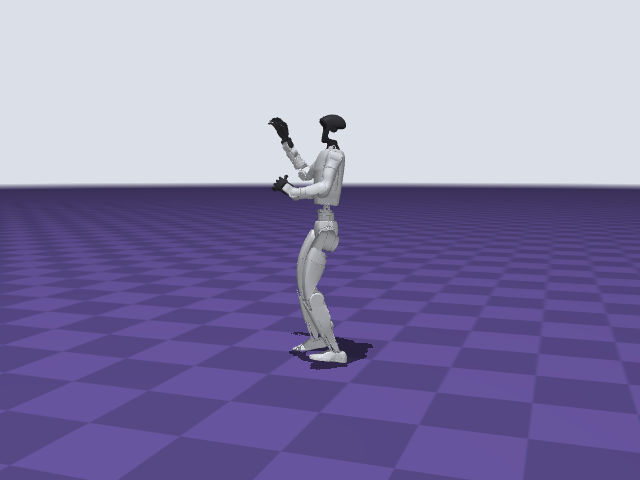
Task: Dance
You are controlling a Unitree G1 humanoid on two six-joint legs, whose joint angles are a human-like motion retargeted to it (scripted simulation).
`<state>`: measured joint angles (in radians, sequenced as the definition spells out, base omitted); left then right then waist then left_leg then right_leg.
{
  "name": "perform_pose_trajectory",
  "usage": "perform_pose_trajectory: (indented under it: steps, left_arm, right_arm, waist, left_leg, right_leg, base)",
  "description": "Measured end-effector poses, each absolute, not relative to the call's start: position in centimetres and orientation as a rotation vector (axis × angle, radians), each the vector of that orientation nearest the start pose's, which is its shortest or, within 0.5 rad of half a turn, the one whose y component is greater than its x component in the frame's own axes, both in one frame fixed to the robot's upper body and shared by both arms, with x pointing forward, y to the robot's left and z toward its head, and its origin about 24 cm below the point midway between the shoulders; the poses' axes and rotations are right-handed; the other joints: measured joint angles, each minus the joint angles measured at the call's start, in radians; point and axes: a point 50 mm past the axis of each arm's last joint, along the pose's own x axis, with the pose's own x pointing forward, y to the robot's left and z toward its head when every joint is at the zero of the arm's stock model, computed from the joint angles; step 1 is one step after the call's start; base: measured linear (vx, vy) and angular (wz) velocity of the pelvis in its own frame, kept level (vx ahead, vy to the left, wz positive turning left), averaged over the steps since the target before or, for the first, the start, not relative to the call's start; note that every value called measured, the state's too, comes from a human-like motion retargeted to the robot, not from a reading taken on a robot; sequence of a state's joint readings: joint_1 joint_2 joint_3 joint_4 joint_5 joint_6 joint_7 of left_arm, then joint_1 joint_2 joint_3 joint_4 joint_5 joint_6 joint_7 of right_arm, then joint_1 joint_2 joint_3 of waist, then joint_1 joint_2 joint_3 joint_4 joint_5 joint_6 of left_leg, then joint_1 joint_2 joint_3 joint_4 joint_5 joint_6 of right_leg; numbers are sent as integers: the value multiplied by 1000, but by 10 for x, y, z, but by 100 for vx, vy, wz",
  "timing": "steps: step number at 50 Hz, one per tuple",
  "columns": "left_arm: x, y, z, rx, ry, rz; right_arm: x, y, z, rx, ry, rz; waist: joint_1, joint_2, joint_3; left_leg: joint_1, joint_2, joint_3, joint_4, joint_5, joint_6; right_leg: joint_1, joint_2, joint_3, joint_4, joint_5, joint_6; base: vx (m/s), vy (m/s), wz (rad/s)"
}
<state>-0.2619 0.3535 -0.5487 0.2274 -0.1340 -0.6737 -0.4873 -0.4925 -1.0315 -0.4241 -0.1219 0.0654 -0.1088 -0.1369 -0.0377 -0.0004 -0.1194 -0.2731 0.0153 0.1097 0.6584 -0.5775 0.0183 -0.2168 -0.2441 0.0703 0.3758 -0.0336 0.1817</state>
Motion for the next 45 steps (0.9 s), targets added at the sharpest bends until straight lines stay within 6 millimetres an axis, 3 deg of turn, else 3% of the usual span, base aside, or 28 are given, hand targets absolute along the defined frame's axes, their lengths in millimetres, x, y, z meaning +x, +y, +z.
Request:
perform_pose_trajectory:
  steps: [3, 6, 8, 12, 15, 18, 23, 30, 35, 40, 45]
  left_arm:
    - [225, 124, -1, 395, -108, -1005]
    - [195, 187, -60, 433, 325, -959]
    - [171, 230, -83, 459, 581, -918]
    - [134, 302, -90, 562, 915, -855]
    - [119, 344, -76, 661, 1113, -878]
    - [115, 384, -49, 813, 1293, -912]
    - [117, 438, 3, 1008, 1543, -859]
    - [117, 490, 72, 1285, 1745, -607]
    - [133, 508, 113, 1538, 1634, -375]
    - [168, 509, 148, 1758, 1368, -161]
    - [198, 504, 186, 2050, 1119, -21]
  right_arm:
    - [217, -258, 376, -467, -1260, -401]
    - [194, -217, 387, -131, -1581, -315]
    - [175, -196, 386, 59, -1795, -330]
    - [154, -165, 372, 334, -2063, -497]
    - [154, -134, 365, 388, -2084, -416]
    - [161, -112, 359, 369, -2039, -300]
    - [159, -100, 348, 268, -2098, -195]
    - [149, -98, 339, 75, -2187, -33]
    - [144, -107, 341, -94, -2237, 4]
    - [137, -111, 338, -213, -2275, 46]
    - [135, -108, 335, -264, -2275, 109]
  waist:
    - [12, -10, 13]
    - [11, -6, 18]
    - [19, -6, 28]
    - [55, -17, 54]
    - [96, -32, 69]
    - [121, -55, 86]
    - [171, -76, 116]
    - [237, -82, 125]
    - [267, -80, 138]
    - [297, -76, 150]
    - [335, -43, 132]
  left_leg:
    - [34, -24, 83, -1, -31, 34]
    - [61, -50, 155, -8, -52, 57]
    - [80, -69, 207, -11, -67, 73]
    - [111, -110, 305, -32, -81, 93]
    - [125, -149, 361, -64, -86, 103]
    - [130, -201, 387, -85, -91, 125]
    - [139, -284, 382, -128, -79, 142]
    - [132, -365, 381, -184, -50, 162]
    - [133, -411, 350, -205, -38, 174]
    - [152, -450, 320, -236, -19, 179]
    - [147, -435, 323, -264, 4, 177]
  right_leg:
    - [-38, -4, 91, 23, 25, 4]
    - [-83, -7, 163, 45, 54, 12]
    - [-117, -20, 188, 64, 74, 14]
    - [-203, -57, 177, 116, 119, 3]
    - [-275, -130, 45, 159, 155, -52]
    - [-329, -191, -44, 193, 214, -117]
    - [-398, -310, -195, 236, 327, -219]
    - [-440, -497, -459, 274, 457, -339]
    - [-442, -554, -489, 264, 532, -340]
    - [-429, -606, -509, 266, 552, -331]
    - [-402, -582, -524, 232, 556, -308]
  base:
    - [10, 23, -124]
    - [6, 34, -113]
    - [2, 30, -119]
    - [-7, 27, -110]
    - [-14, 24, -81]
    - [-9, 18, -35]
    - [-6, 19, -8]
    - [3, 18, -1]
    - [4, 11, 29]
    - [3, 11, 36]
    - [5, 5, 3]
